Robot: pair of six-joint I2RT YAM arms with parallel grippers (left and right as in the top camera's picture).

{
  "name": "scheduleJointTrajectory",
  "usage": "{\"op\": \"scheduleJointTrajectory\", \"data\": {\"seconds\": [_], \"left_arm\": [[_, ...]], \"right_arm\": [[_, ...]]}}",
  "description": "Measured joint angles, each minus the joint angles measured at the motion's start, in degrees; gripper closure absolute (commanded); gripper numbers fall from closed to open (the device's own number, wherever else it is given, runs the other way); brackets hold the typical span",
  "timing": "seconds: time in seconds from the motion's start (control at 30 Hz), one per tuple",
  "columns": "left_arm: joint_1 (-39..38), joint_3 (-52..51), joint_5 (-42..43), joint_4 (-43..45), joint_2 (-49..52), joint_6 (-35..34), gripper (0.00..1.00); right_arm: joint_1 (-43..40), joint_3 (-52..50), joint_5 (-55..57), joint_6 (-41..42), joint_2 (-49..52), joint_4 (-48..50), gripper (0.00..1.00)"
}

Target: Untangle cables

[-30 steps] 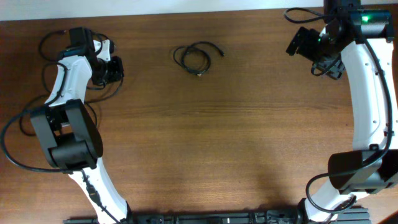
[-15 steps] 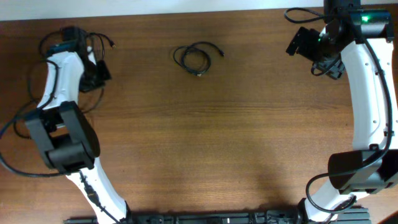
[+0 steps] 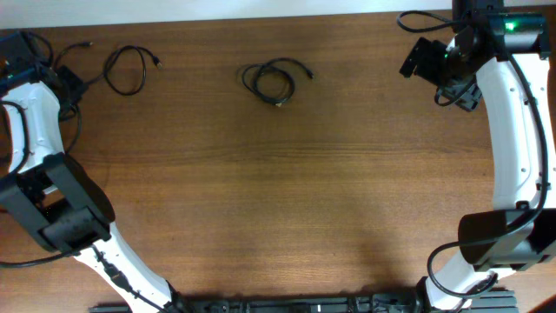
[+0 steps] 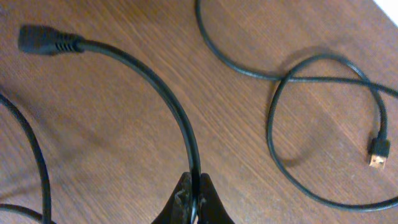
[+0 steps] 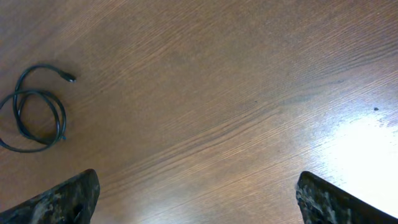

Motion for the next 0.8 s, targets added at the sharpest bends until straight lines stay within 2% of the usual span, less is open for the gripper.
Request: {"op": "scheduleJointTrajectory", "data": {"seconds": [0.07,0.1,0.13,0.17,0.2,0.23,0.27,0.3,0.37,0.4,0.5,0.53,0.6,0.73,0.8], "left_arm": [[0.00,0.07,-1.60,0.15,0.00,0.02,0.97],[0.00,0.07,-3.98,0.02,0.00,0.00,0.91],[0.07,0.07,-6.12,0.00,0.00,0.00,0.92],[0.28,0.07,-8.11,-0.17,0.00,0.20,0.88],[0.66,0.07,-9.25,-0.37,0.00,0.20,0.72],[1.16,0.07,-9.88,-0.57,0.00,0.35,0.43],[1.99,0.07,-10.56,-0.90,0.00,0.26,0.23],[3.30,0.07,-11.04,-1.33,0.00,0.46,0.20],[4.76,0.13,-10.38,-3.30,0.00,0.42,0.30],[5.53,0.15,-9.60,-5.60,0.00,0.48,0.31],[5.92,0.26,-7.08,-12.26,0.00,0.83,0.14],[5.81,0.11,-6.34,-14.71,0.00,1.62,0.12],[5.75,-0.79,-5.92,-14.27,-0.07,2.23,0.10],[5.77,-9.29,-5.40,-9.73,-0.39,2.43,0.10],[5.77,-12.61,-5.25,-6.03,-0.42,2.45,0.21]], "right_arm": [[0.00,0.00,0.02,0.02,0.00,0.00,0.02],[0.00,0.00,0.00,0.00,0.00,0.00,0.02],[0.00,0.00,0.02,0.04,0.00,0.00,0.02],[-0.02,0.00,0.00,0.02,0.00,0.00,0.02],[0.00,0.00,0.00,0.00,0.00,0.00,0.02],[0.00,0.00,0.02,0.02,0.00,0.00,0.02],[0.00,0.00,0.02,0.02,0.00,0.00,0.02],[0.00,0.00,0.02,0.02,0.00,0.00,0.02],[0.00,0.00,0.02,0.02,0.00,0.00,0.02],[0.00,0.00,0.02,0.02,0.00,0.02,0.02],[-0.02,0.00,0.02,0.02,0.00,-0.07,0.02],[0.00,0.00,0.00,-0.02,0.00,0.00,0.02],[0.00,0.00,0.02,0.02,0.00,-0.02,0.02],[0.00,0.00,0.02,0.00,0.00,0.02,0.02],[0.00,0.00,0.00,0.02,0.00,0.04,0.02]]}}
